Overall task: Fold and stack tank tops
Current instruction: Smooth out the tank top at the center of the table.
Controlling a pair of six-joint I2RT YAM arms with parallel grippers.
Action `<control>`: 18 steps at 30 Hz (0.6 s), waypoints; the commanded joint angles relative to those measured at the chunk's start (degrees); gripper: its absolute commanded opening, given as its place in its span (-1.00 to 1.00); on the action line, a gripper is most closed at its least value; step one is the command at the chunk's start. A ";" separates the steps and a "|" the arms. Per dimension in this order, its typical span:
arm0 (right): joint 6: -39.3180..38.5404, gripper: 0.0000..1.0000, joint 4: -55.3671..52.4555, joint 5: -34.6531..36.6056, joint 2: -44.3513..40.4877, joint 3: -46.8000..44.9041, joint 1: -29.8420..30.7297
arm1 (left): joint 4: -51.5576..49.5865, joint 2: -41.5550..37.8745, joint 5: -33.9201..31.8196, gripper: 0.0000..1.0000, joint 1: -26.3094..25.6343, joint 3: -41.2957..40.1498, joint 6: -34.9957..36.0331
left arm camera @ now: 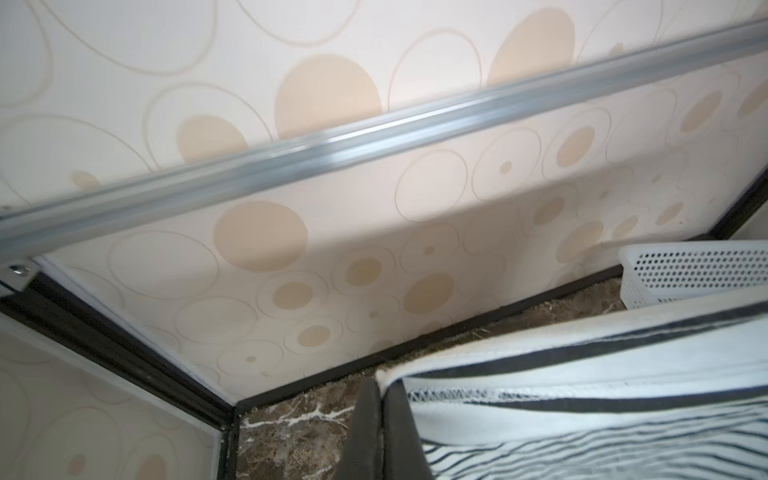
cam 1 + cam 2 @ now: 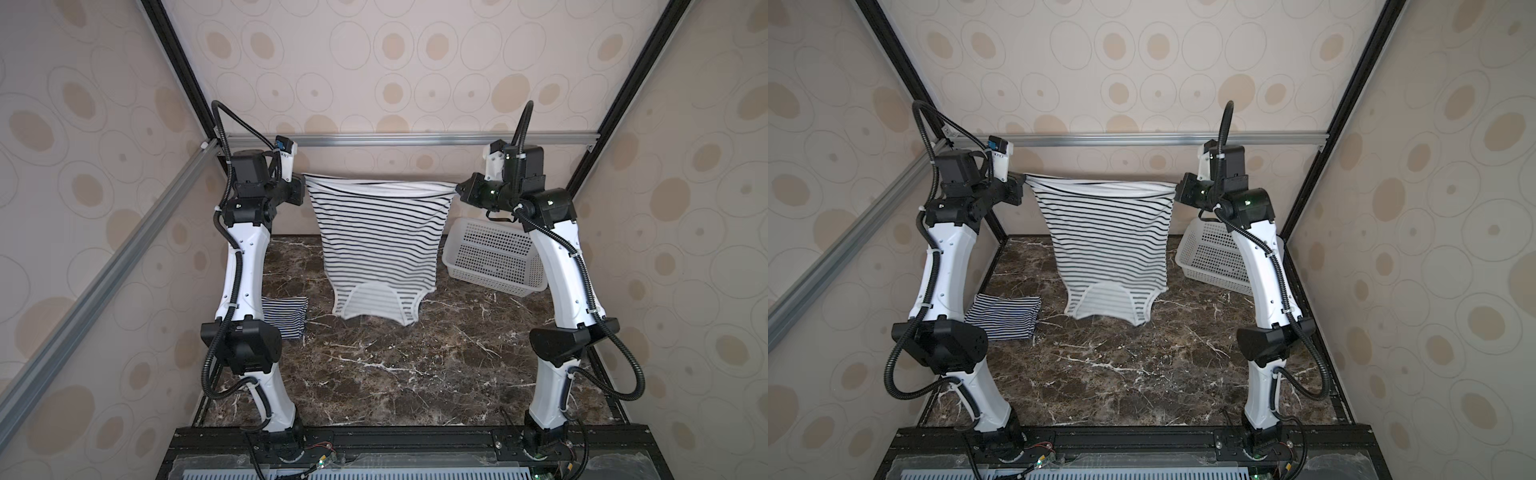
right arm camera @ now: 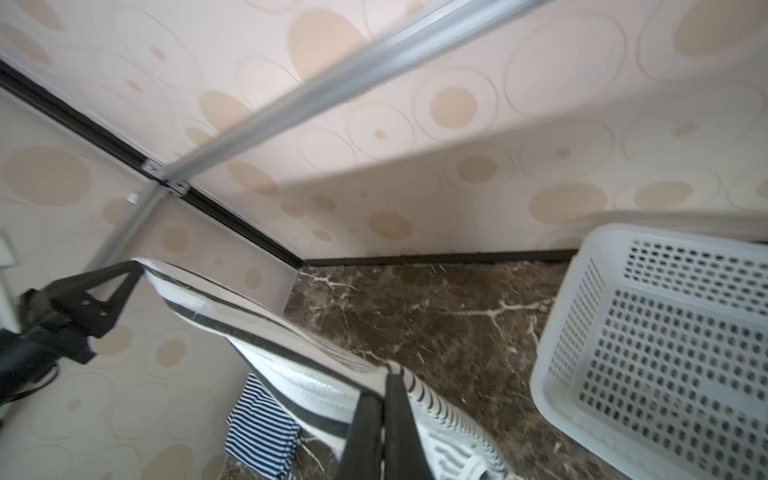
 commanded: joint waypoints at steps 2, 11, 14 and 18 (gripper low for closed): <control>3.03 -1.00 2.12 -5.70 -2.98 1.71 -4.00 | 5.20 -4.28 -2.01 -1.00 1.01 2.61 -0.67; 4.22 -1.00 20.08 -6.54 -21.58 -50.82 -4.23 | 18.45 -18.85 2.16 -1.00 1.54 -42.34 2.14; 5.31 -1.00 24.36 -9.24 -25.66 -64.81 -4.12 | 20.89 -23.10 1.10 -1.00 1.89 -58.86 6.74; 5.12 -1.00 27.49 -10.95 -30.97 -80.42 -3.95 | 19.41 -29.19 3.64 -1.00 2.95 -74.15 12.17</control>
